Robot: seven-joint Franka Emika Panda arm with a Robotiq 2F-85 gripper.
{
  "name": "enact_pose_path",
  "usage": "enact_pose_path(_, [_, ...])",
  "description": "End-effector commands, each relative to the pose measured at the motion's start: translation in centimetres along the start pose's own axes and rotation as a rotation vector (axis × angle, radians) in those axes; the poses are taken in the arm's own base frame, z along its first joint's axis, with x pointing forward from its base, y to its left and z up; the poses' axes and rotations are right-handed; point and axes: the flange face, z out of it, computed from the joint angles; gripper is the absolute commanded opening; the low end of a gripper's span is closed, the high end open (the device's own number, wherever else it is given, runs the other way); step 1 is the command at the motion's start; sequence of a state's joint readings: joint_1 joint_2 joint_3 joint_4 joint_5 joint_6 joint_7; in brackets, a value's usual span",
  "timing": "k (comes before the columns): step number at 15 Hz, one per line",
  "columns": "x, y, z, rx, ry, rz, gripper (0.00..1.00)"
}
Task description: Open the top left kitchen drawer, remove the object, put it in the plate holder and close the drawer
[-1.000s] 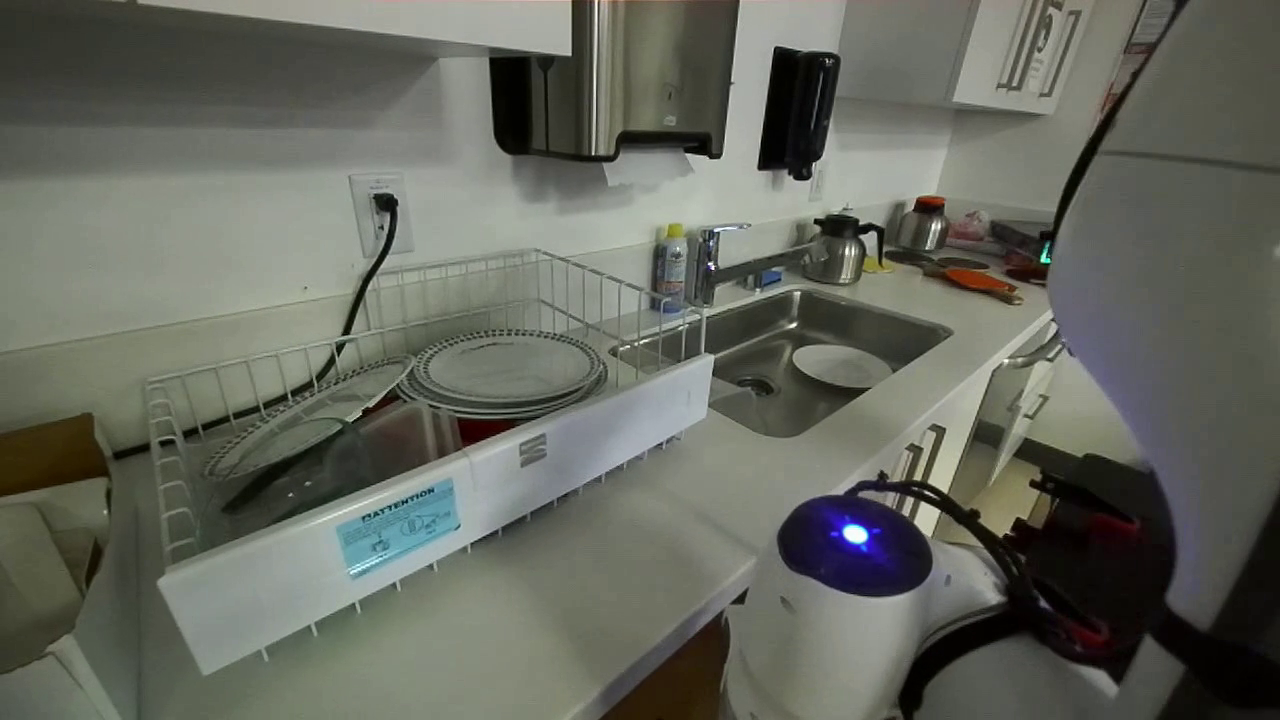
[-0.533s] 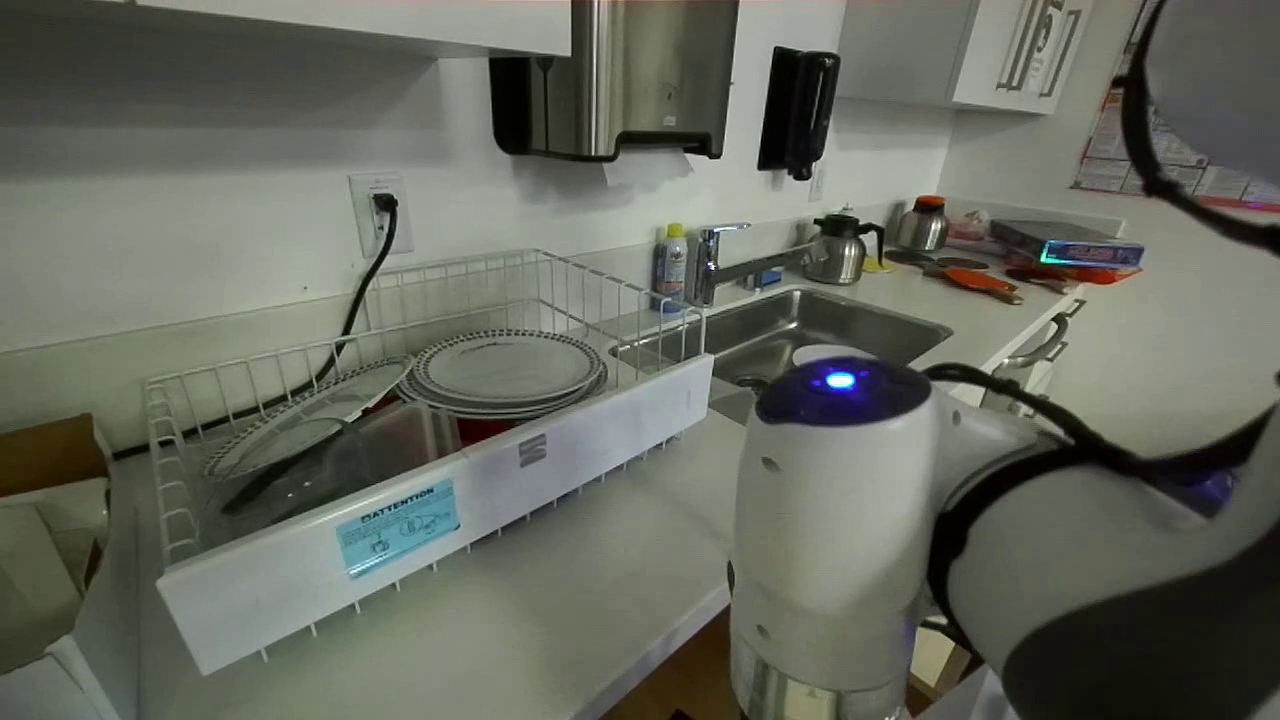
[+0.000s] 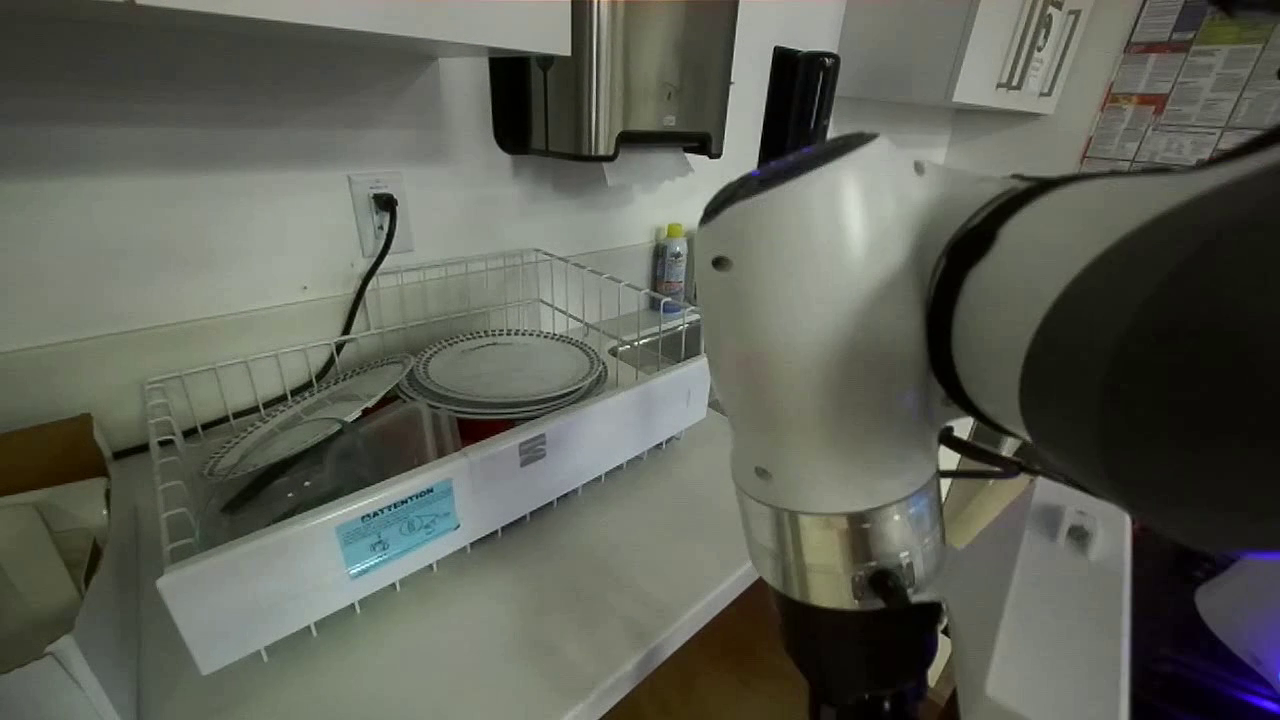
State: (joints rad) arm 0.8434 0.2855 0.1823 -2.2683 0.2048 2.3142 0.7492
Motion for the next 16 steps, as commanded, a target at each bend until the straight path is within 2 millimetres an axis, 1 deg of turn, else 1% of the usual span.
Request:
enact_pose_path(1, [-0.1,0.4,-3.3,-0.053,-0.043,-0.028,0.02])
enact_pose_path(4, [0.2,0.1,-5.4,-0.113,-0.041,-0.055,0.02])
enact_pose_path(6, [0.8,-0.3,-6.3,-0.167,-0.022,-0.090,0.02])
enact_pose_path(7, [0.6,-0.1,-5.0,-0.129,-0.025,-0.069,0.02])
enact_pose_path(8, [0.7,-0.2,-5.4,-0.130,-0.020,-0.072,0.09])
enact_pose_path(13, [0.7,-0.3,-4.9,-0.134,-0.030,-0.074,0.09])
enact_pose_path(14, [0.7,-0.3,-4.9,-0.134,-0.030,-0.074,0.02])
enact_pose_path(16, [0.5,-0.1,-6.3,-0.180,0.021,-0.072,0.02])
